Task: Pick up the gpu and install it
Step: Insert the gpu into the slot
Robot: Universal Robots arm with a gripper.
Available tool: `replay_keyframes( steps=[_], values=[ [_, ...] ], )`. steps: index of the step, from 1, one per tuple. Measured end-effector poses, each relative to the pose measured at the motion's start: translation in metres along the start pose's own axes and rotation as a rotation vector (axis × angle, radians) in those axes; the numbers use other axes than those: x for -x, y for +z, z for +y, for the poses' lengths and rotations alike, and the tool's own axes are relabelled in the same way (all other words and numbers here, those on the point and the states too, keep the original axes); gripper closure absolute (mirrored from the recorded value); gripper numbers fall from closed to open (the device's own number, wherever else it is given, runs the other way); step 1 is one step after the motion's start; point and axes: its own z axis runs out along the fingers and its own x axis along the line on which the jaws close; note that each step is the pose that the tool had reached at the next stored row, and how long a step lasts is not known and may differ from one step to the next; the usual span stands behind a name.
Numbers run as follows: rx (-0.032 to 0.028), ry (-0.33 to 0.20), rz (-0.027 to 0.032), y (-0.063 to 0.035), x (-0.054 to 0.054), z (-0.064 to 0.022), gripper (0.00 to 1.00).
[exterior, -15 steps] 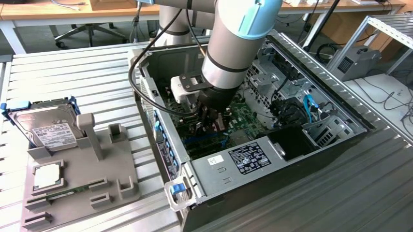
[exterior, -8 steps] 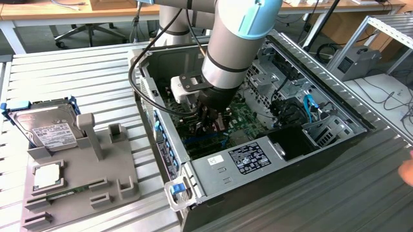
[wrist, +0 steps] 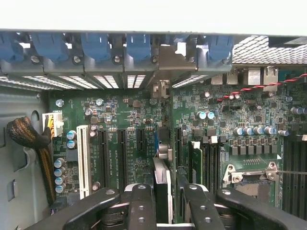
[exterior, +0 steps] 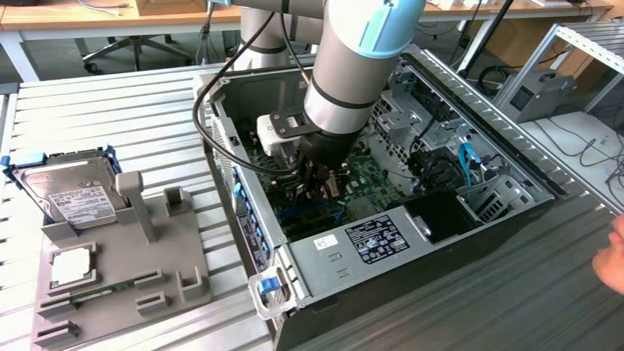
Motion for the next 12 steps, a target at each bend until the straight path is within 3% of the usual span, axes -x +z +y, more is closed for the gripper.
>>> replay_keyframes(
  steps=[12],
  values=[
    [-0.0024,0.022,-0.0024,0.0047,-0.0005,-0.0001,0.71]
  ],
)
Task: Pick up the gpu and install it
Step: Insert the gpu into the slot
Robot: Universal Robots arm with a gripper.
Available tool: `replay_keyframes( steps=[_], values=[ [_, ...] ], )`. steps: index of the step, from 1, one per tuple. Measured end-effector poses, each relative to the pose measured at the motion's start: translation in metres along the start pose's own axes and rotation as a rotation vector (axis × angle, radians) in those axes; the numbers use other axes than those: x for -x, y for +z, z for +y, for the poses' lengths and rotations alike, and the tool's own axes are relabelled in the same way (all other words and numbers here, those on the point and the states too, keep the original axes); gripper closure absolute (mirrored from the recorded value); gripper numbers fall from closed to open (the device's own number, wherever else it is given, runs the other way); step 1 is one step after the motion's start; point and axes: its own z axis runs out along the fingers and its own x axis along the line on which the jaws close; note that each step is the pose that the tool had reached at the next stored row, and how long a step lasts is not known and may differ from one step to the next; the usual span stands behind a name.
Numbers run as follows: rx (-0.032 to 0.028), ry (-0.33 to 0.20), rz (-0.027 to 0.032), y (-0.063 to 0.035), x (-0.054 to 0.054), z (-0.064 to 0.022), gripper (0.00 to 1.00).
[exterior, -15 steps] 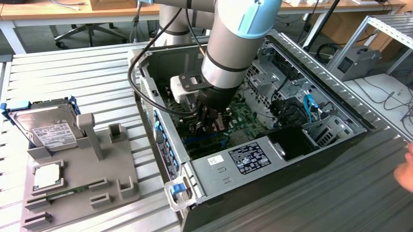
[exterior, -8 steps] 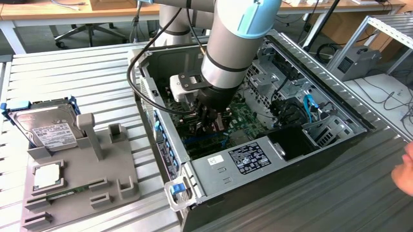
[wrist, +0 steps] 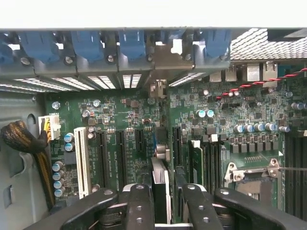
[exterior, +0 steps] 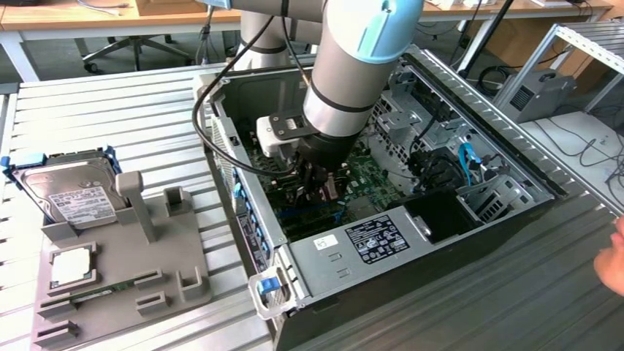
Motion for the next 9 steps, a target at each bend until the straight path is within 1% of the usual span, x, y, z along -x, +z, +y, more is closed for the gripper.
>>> replay_keyframes(
  steps=[9],
  values=[
    [0.0003,0.0,0.0006,0.0026,-0.0004,0.0,0.71]
  ],
)
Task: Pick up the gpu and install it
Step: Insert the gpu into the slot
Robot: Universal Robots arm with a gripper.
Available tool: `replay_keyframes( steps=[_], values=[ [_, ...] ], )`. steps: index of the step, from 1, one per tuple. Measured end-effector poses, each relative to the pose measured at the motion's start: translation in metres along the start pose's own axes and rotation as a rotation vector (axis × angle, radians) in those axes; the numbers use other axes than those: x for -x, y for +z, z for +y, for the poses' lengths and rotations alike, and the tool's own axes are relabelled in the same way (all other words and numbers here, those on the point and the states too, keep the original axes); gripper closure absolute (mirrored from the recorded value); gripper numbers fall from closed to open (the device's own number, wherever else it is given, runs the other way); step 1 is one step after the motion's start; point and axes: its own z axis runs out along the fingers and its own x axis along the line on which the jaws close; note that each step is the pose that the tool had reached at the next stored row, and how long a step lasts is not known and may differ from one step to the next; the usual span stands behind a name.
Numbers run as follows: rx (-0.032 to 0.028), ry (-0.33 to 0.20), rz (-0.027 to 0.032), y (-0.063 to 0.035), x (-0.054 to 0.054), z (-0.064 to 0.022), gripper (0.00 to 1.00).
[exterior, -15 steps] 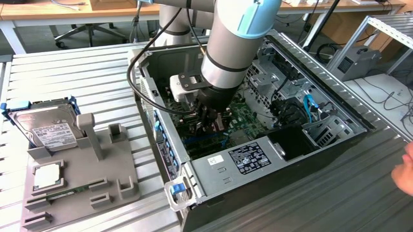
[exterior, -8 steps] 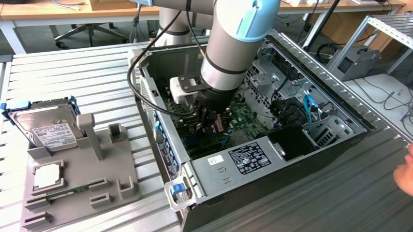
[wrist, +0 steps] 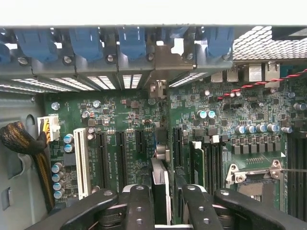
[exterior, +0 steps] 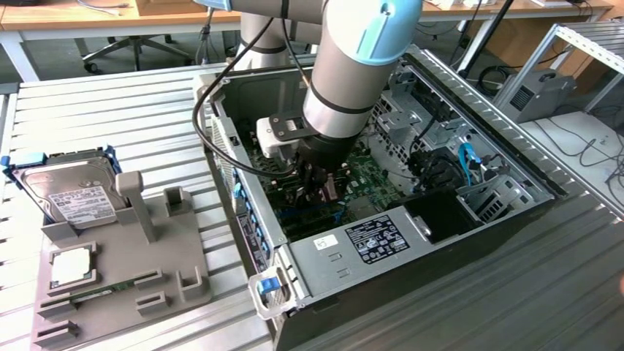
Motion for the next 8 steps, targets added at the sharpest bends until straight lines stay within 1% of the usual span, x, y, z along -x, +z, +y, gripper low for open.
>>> replay_keyframes(
  steps=[6,8],
  values=[
    [-0.0002,0.0,-0.0005,0.0002,0.0,0.0,0.71],
    [-0.0007,0.0,-0.0017,0.0008,0.0001,-0.0001,0.71]
  ],
)
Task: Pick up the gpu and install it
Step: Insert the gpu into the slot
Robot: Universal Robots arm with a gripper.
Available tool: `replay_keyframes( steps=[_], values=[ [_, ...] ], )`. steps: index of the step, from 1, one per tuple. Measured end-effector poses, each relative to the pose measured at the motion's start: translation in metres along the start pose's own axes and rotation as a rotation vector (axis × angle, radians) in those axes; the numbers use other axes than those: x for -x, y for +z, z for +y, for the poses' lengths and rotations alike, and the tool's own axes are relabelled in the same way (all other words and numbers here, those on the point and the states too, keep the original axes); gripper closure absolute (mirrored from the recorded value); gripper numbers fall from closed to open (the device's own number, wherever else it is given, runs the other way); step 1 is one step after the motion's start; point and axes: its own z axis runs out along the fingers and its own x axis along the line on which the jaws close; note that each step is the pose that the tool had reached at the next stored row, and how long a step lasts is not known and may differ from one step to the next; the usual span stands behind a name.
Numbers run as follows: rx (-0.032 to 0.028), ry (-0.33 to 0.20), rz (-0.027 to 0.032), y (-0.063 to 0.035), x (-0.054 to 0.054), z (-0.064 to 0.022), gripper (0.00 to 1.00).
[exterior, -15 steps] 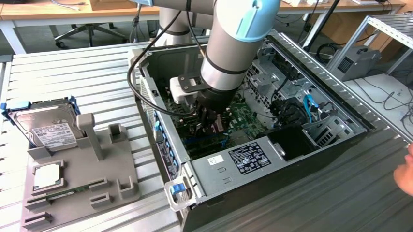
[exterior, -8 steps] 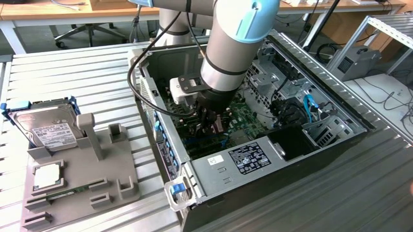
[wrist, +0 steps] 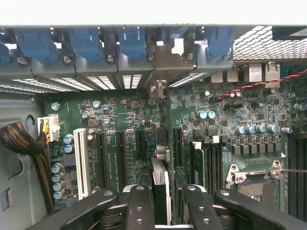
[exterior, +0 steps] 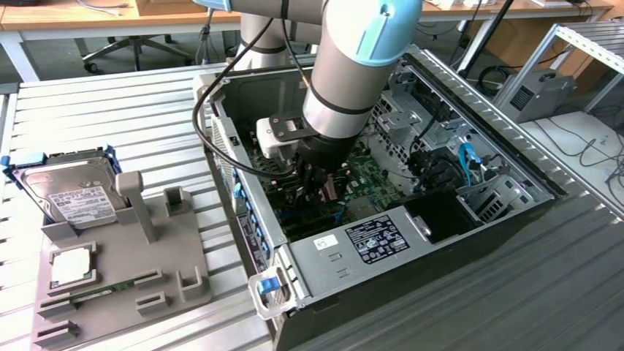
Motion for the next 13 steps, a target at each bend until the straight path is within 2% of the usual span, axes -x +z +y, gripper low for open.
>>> replay_keyframes(
  steps=[2,4,5,9,13],
  values=[
    [0.0005,0.0,0.0012,-0.0005,0.0,0.0001,0.58],
    [0.0005,0.0,0.0011,-0.0005,0.0,0.0001,0.58],
    [0.0005,0.0,0.0011,-0.0005,0.0,0.0001,0.52],
    [0.0004,0.0,0.0013,-0.0059,0.001,0.0003,0.52],
    [-0.0003,0.0,0.0011,-0.0217,0.002,0.0009,0.52]
  ],
)
